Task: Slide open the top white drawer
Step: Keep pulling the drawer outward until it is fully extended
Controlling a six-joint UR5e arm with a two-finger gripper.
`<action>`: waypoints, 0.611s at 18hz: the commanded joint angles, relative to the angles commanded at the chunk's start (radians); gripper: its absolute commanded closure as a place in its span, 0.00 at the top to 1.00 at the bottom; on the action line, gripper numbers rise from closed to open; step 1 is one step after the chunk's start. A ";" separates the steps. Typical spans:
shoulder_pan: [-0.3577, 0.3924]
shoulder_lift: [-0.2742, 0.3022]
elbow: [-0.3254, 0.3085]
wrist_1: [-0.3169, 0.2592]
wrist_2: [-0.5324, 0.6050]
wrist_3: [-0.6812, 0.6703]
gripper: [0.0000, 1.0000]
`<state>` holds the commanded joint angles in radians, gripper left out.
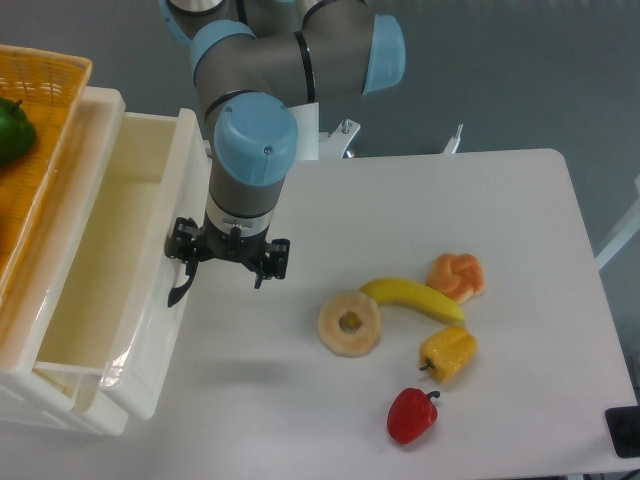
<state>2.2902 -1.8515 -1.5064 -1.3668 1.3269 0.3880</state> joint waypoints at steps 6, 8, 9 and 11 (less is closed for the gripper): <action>0.021 -0.002 0.002 0.000 0.000 0.043 1.00; 0.025 -0.002 0.002 0.000 0.000 0.043 1.00; 0.026 -0.003 0.002 0.000 0.000 0.043 1.00; 0.032 -0.002 0.002 0.000 -0.002 0.043 1.00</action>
<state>2.3224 -1.8530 -1.5048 -1.3668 1.3254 0.4310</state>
